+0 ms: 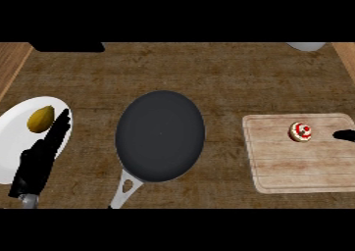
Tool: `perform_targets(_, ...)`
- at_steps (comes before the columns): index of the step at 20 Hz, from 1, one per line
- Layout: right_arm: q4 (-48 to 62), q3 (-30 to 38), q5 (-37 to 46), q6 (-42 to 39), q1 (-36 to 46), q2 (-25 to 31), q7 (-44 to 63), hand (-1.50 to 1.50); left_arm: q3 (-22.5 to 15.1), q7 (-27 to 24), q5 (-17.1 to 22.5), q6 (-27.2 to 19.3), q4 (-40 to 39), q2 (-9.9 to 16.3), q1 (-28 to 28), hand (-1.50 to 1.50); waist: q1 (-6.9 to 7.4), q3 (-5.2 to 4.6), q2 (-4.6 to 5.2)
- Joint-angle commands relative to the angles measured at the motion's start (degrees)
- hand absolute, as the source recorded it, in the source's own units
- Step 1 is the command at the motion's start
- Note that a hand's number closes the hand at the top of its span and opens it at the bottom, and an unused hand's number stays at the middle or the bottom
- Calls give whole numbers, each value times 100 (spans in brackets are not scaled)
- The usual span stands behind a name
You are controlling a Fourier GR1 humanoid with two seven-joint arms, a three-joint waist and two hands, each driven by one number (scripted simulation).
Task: Pick the cupcake from the cutting board and place it in the pan
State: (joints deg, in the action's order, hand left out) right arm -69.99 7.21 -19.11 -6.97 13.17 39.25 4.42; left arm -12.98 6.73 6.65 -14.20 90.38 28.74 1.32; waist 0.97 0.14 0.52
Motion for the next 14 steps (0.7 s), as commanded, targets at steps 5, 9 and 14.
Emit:
perform_targets(5, 1133, -561, 1281, -1453, 392, 1332, -1020, -150, -103, -212, -206, 7, -119, -157, -18, 0, 99, -3, 4)
perform_targets(9, 1290, -1025, 1565, -2193, 1221, 1510, -642, -150, -296, 38, -268, -67, -60, -434, -65, 0, 117, -10, -5)
perform_targets(14, 1801, -1356, 1804, -3289, 2023, 1483, -882, -150, -4, 182, -177, 143, -195, -269, -299, 0, 107, -10, -3)
